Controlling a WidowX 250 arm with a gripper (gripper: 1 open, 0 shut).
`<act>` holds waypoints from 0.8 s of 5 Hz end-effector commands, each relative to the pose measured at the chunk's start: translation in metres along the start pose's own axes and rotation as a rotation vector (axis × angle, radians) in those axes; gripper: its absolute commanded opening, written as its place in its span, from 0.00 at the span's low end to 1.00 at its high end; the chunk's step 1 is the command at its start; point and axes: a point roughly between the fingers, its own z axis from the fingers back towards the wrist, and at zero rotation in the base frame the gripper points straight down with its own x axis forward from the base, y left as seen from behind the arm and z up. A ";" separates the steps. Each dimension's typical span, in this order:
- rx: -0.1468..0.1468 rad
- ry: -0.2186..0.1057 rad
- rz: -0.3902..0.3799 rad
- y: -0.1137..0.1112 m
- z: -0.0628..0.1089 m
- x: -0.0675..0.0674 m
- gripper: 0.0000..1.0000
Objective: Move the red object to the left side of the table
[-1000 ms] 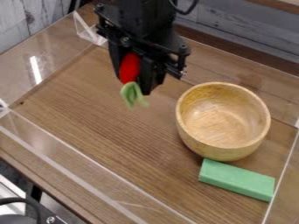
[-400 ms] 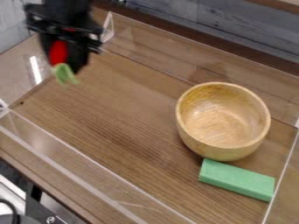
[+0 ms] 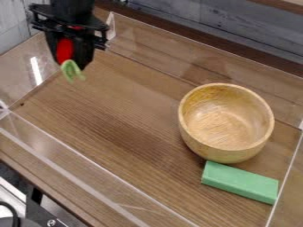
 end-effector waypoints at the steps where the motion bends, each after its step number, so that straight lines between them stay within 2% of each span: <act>1: 0.029 -0.045 -0.020 0.010 0.007 0.022 0.00; 3: 0.050 -0.036 -0.072 0.037 -0.045 0.070 0.00; 4: 0.062 -0.032 -0.021 0.058 -0.052 0.085 0.00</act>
